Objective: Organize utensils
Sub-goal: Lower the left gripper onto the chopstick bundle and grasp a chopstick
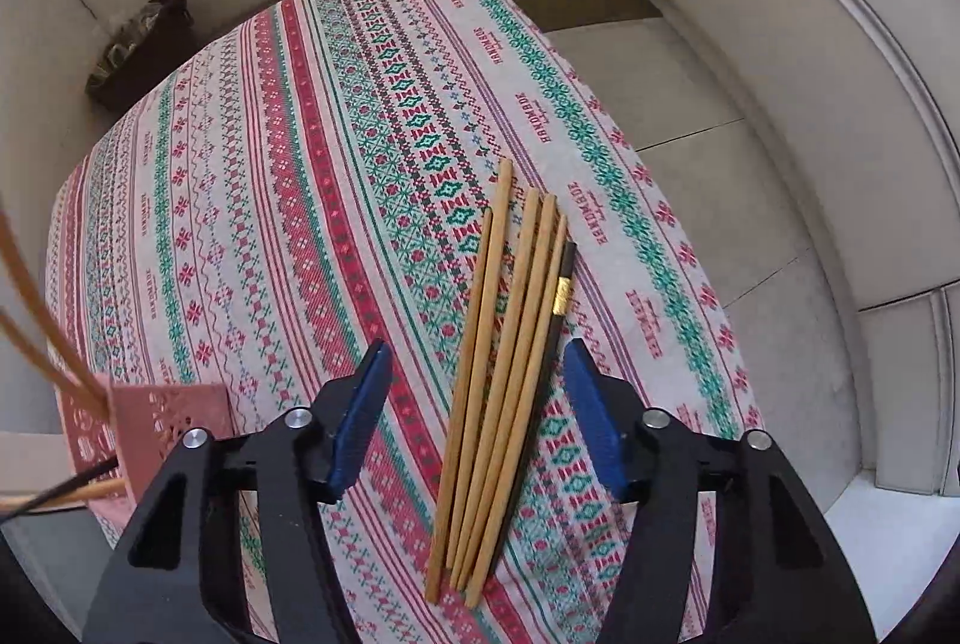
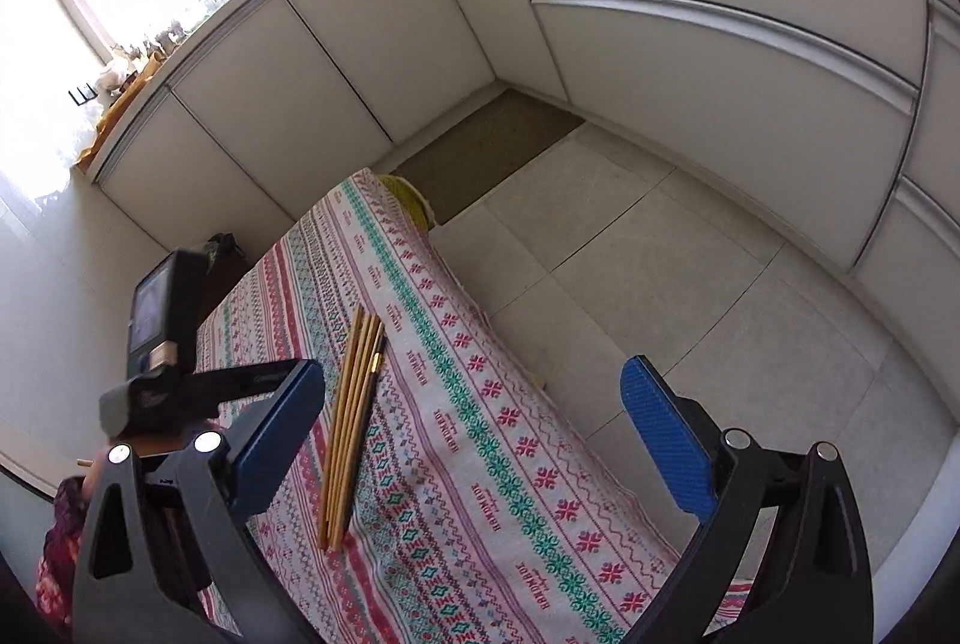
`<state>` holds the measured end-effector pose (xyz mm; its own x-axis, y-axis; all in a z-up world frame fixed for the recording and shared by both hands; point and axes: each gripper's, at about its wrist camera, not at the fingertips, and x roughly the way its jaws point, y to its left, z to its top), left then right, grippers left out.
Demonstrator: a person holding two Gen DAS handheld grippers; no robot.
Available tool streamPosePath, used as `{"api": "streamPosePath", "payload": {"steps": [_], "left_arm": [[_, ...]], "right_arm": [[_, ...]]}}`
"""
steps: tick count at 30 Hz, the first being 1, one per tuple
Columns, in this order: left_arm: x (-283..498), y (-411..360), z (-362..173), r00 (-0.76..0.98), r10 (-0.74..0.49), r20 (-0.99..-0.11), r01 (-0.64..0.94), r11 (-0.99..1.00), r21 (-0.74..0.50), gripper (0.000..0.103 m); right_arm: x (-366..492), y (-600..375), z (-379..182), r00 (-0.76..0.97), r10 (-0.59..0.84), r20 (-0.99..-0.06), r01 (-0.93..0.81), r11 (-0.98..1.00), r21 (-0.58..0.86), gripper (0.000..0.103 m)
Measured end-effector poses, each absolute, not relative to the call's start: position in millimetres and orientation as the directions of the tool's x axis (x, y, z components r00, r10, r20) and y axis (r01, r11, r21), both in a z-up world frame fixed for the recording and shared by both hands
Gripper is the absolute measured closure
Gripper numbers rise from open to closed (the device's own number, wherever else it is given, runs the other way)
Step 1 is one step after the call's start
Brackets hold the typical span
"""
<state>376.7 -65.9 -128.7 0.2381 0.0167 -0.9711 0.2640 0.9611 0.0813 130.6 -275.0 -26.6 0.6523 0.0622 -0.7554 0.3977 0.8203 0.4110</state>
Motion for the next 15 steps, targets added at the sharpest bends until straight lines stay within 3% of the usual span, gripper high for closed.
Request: {"api": "streamPosePath", "payload": {"steps": [3, 4, 15], "left_arm": [[393, -72, -144, 0.198, 0.074, -0.977, 0.283, 0.950, 0.129, 0.071], [398, -72, -148, 0.187, 0.085, -0.979, 0.283, 0.949, 0.136, 0.073], [418, -65, -172, 0.172, 0.086, -0.981, 0.294, 0.946, 0.134, 0.075]], "right_arm": [[133, -269, -26, 0.654, 0.067, -0.753, 0.379, 0.833, 0.403, 0.007], [133, -268, -25, 0.655, 0.065, -0.753, 0.374, 0.838, 0.397, 0.007], [138, -274, -32, 0.631, 0.064, -0.773, 0.388, 0.837, 0.386, 0.007]]}}
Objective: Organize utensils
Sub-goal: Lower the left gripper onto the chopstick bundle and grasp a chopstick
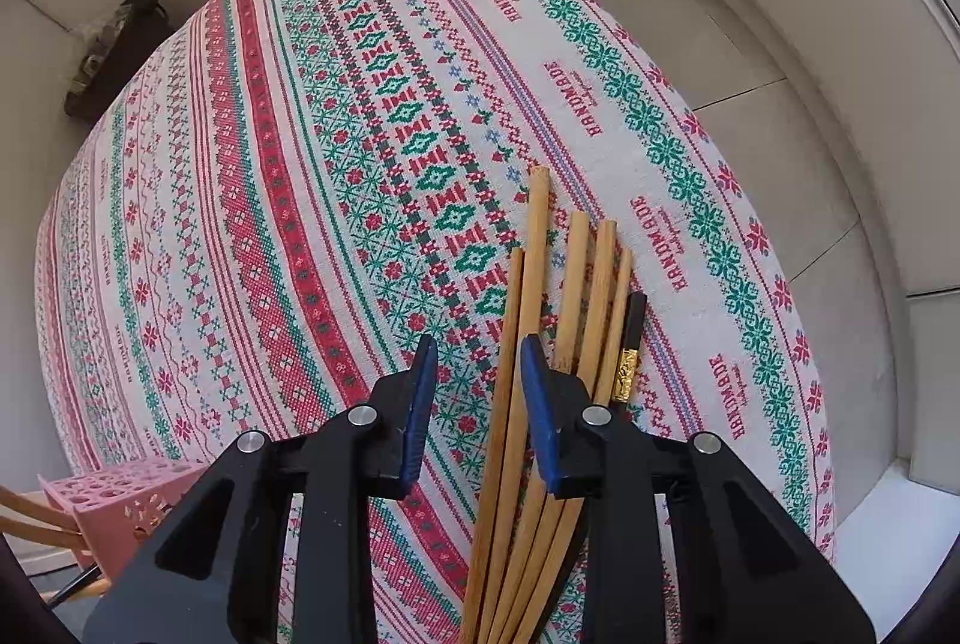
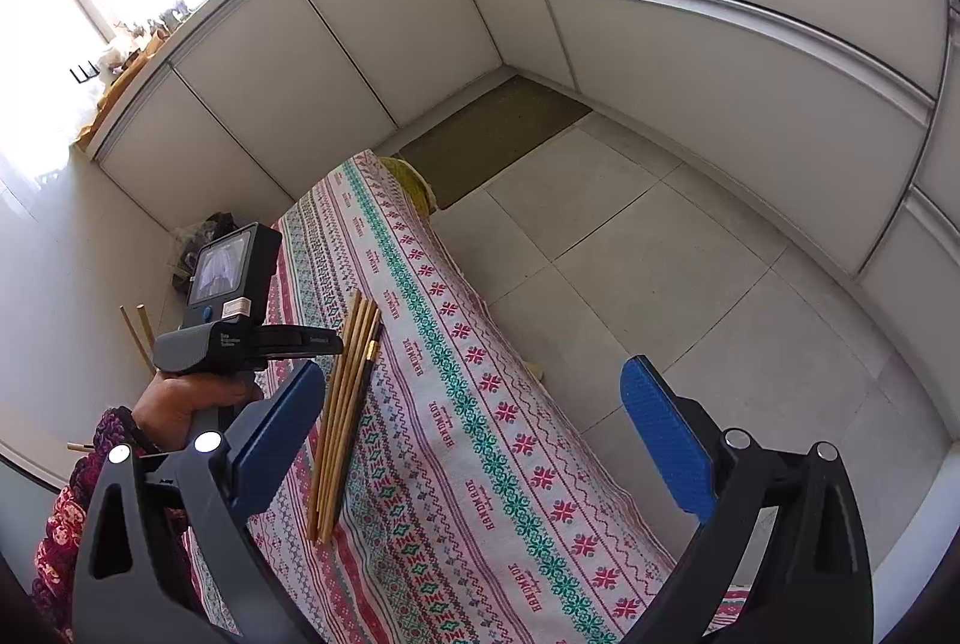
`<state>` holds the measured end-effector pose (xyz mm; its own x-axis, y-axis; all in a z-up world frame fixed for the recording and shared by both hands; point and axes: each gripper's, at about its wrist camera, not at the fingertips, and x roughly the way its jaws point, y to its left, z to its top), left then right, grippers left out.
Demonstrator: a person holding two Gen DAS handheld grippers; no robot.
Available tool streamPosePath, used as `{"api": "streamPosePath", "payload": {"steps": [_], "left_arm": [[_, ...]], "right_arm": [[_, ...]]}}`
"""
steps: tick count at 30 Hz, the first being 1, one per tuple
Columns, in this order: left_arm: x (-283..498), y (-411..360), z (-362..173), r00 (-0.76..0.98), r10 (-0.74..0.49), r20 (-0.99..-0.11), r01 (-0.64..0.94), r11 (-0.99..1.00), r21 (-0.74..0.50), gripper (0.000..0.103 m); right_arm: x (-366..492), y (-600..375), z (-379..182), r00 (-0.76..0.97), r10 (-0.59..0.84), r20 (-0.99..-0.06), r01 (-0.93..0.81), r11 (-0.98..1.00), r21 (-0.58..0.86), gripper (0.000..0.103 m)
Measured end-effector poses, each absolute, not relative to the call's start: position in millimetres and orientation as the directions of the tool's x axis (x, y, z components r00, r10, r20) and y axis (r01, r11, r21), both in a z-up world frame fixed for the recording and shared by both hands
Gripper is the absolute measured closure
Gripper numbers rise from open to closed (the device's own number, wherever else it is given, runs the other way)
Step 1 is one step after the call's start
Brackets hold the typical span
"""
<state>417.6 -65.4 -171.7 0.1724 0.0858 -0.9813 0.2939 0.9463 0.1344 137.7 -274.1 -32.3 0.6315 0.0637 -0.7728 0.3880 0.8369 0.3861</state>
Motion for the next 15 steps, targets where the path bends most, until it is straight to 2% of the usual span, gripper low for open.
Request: {"api": "streamPosePath", "payload": {"steps": [8, 14, 15], "left_arm": [[420, -57, -171, 0.165, 0.080, -0.983, 0.305, 0.944, 0.128, 0.076], [415, -55, -181, 0.111, 0.079, -0.991, 0.340, 0.934, 0.113, 0.082], [414, -57, -180, 0.117, 0.066, -0.991, 0.361, 0.927, 0.104, 0.090]], "right_arm": [[138, -277, -36, 0.622, 0.058, -0.781, 0.402, 0.832, 0.382, 0.007], [140, -276, -37, 0.614, 0.057, -0.787, 0.401, 0.837, 0.373, 0.007], [140, -276, -37, 0.612, 0.056, -0.789, 0.402, 0.838, 0.371, 0.007]]}}
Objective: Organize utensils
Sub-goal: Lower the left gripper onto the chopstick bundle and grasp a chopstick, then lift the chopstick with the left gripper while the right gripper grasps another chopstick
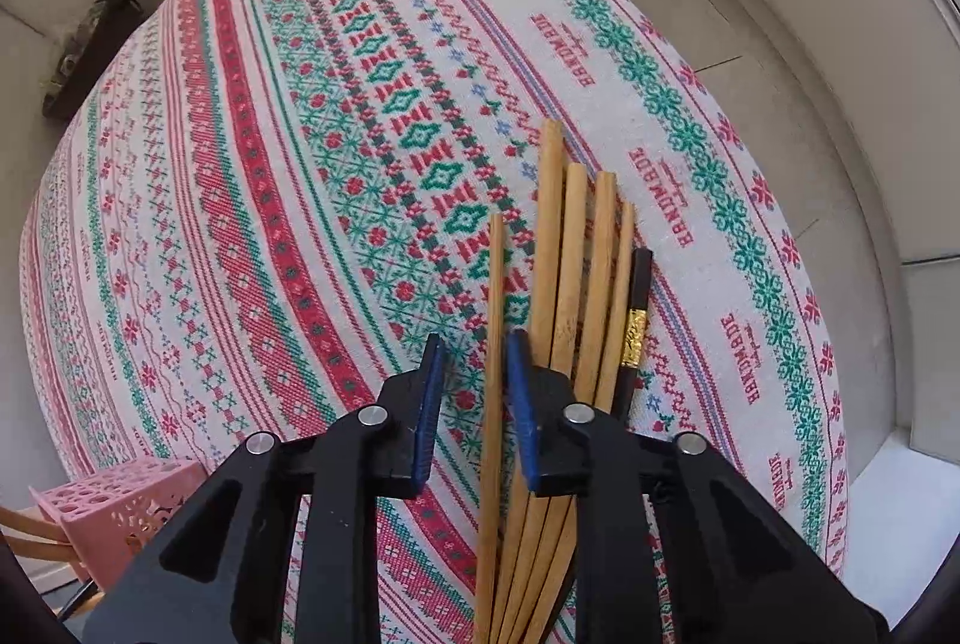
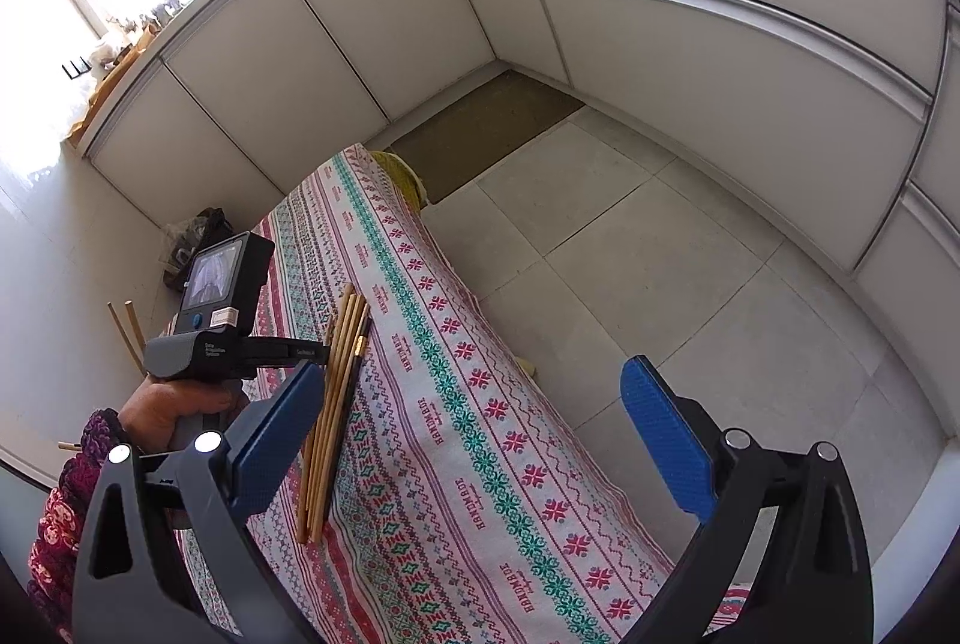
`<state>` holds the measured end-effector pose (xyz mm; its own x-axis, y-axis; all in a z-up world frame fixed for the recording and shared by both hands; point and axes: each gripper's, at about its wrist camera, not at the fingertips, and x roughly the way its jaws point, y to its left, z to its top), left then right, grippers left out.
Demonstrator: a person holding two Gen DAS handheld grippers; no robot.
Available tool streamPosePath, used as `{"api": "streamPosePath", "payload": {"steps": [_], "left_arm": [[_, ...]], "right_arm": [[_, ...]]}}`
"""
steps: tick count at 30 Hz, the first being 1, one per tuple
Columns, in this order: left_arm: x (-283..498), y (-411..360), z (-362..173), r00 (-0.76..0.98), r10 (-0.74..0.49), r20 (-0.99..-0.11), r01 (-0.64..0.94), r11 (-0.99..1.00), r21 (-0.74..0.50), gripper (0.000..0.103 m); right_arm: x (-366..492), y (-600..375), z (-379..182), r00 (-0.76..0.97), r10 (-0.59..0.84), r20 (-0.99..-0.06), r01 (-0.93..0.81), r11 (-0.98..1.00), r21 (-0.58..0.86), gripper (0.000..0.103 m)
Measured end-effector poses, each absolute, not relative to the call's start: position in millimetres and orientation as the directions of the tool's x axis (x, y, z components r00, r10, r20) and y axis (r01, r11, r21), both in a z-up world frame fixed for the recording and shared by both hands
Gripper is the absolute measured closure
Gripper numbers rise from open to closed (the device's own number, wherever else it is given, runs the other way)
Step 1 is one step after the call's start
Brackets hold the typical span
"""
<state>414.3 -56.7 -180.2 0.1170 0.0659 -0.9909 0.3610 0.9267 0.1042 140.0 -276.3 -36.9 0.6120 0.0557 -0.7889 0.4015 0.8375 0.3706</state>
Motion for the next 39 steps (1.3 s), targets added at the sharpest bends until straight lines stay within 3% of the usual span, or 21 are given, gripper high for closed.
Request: {"api": "streamPosePath", "payload": {"steps": [5, 9, 12, 16, 19, 21, 25, 39], "left_arm": [[415, -57, -174, 0.112, 0.042, -0.993, 0.337, 0.938, 0.078, 0.095], [375, -50, -170, 0.254, 0.031, -0.967, 0.264, 0.959, 0.100, 0.098], [337, -30, -147, 0.346, -0.036, -0.937, 0.212, 0.976, 0.041, 0.098], [271, 4, -95, 0.429, -0.154, -0.890, 0.190, 0.979, -0.078, 0.099], [214, 12, -72, 0.478, -0.210, -0.853, 0.198, 0.972, -0.128, 0.099], [183, 21, -56, 0.508, -0.235, -0.829, 0.205, 0.967, -0.148, 0.099], [152, 53, -28, 0.569, -0.304, -0.764, 0.226, 0.951, -0.211, 0.099], [126, 77, -2, 0.618, -0.376, -0.690, 0.283, 0.926, -0.251, 0.099]], "right_arm": [[141, -279, -39, 0.602, 0.023, -0.798, 0.425, 0.837, 0.344, 0.007], [146, -280, -41, 0.595, -0.034, -0.803, 0.449, 0.843, 0.297, 0.007], [165, -271, -44, 0.586, -0.115, -0.802, 0.433, 0.881, 0.190, 0.007], [205, -257, -72, 0.502, 0.066, -0.862, 0.377, 0.881, 0.287, 0.009], [246, -236, -88, 0.444, 0.188, -0.876, 0.328, 0.876, 0.354, 0.028], [275, -222, -99, 0.401, 0.299, -0.866, 0.303, 0.849, 0.433, 0.053], [323, -193, -122, 0.360, 0.462, -0.811, 0.284, 0.773, 0.567, 0.063], [401, -140, -166, 0.286, 0.187, -0.940, 0.200, 0.947, 0.250, 0.063]]}}
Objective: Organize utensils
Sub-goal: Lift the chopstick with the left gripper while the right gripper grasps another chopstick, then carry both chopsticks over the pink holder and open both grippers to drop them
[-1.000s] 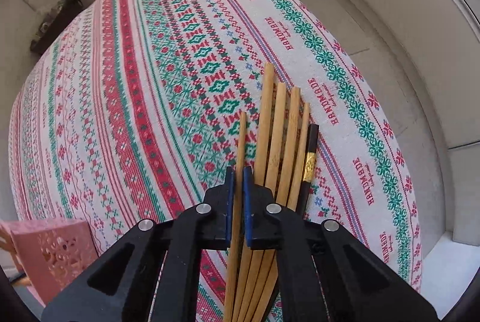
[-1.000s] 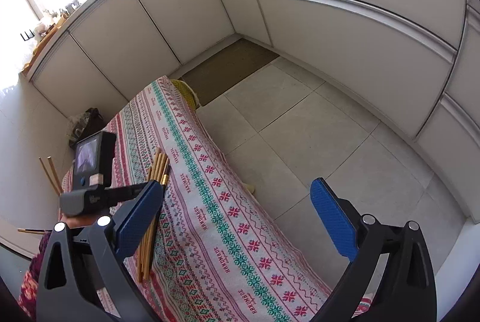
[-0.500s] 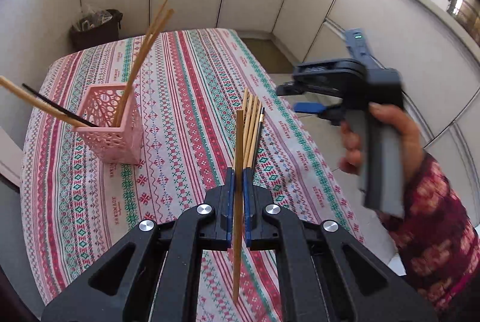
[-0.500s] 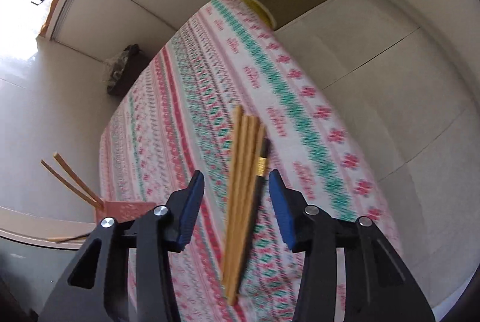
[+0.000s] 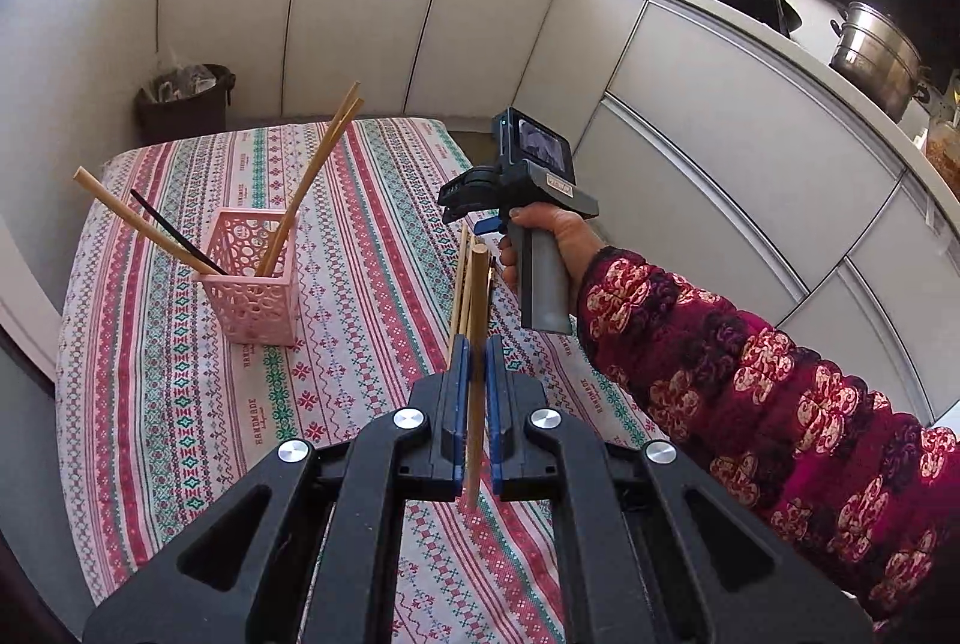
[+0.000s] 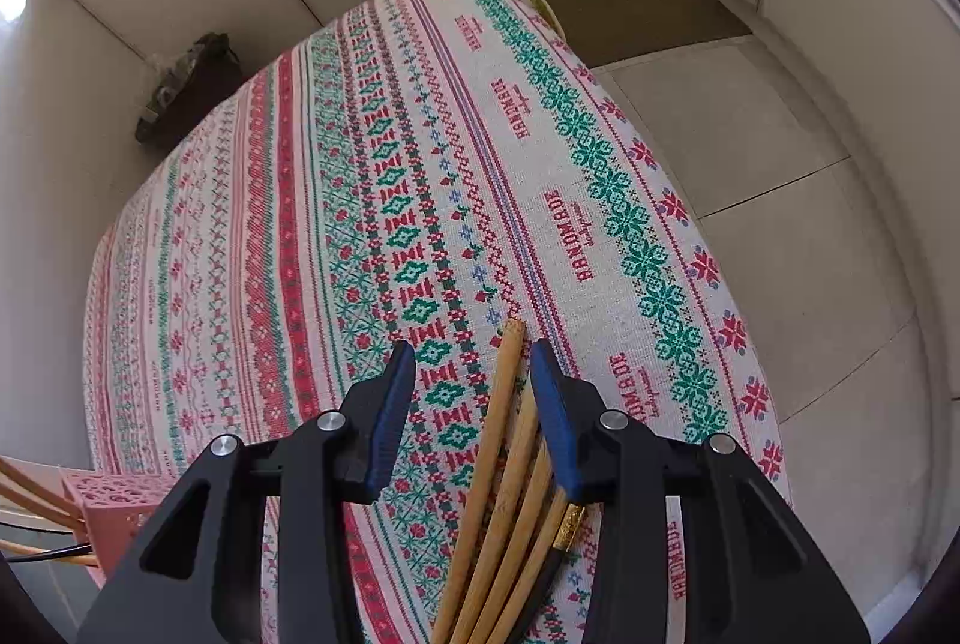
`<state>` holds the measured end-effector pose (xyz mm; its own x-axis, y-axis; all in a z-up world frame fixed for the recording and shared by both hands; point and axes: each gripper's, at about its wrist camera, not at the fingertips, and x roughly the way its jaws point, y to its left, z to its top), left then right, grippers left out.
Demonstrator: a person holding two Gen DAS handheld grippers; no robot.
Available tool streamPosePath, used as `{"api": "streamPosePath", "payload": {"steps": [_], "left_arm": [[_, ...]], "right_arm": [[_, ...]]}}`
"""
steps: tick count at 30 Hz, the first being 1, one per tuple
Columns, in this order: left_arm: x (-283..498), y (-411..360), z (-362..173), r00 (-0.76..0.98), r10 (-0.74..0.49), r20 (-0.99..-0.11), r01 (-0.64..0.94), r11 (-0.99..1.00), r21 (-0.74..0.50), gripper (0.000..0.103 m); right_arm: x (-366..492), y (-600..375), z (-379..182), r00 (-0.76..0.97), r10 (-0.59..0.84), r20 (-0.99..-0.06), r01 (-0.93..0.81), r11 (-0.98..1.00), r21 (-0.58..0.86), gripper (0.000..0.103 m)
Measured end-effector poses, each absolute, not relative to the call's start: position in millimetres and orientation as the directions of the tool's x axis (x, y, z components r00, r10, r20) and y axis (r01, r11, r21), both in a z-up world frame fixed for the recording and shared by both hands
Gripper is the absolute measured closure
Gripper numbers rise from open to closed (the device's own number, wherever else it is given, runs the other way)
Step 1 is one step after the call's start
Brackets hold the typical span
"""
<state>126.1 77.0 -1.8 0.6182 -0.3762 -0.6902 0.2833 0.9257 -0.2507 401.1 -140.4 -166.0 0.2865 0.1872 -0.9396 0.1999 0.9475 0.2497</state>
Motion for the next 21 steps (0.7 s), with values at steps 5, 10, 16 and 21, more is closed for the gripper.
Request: {"api": "streamPosePath", "payload": {"steps": [5, 10, 16, 21], "left_arm": [[126, 84, -4, 0.626, -0.369, -0.687, 0.267, 0.929, -0.256, 0.099], [125, 88, -1, 0.636, -0.357, -0.684, 0.249, 0.934, -0.256, 0.098], [125, 99, -1, 0.662, -0.316, -0.680, 0.196, 0.948, -0.251, 0.099], [115, 95, 6, 0.706, -0.261, -0.659, 0.167, 0.965, -0.204, 0.098]], "right_arm": [[405, -126, -174, 0.270, 0.132, -0.954, 0.157, 0.971, 0.179, 0.094], [380, -121, -167, 0.350, 0.171, -0.921, 0.154, 0.959, 0.236, 0.094], [292, -111, -99, 0.562, 0.189, -0.805, 0.027, 0.969, 0.246, 0.094], [219, -88, -48, 0.668, 0.180, -0.722, -0.055, 0.980, 0.194, 0.095]]}}
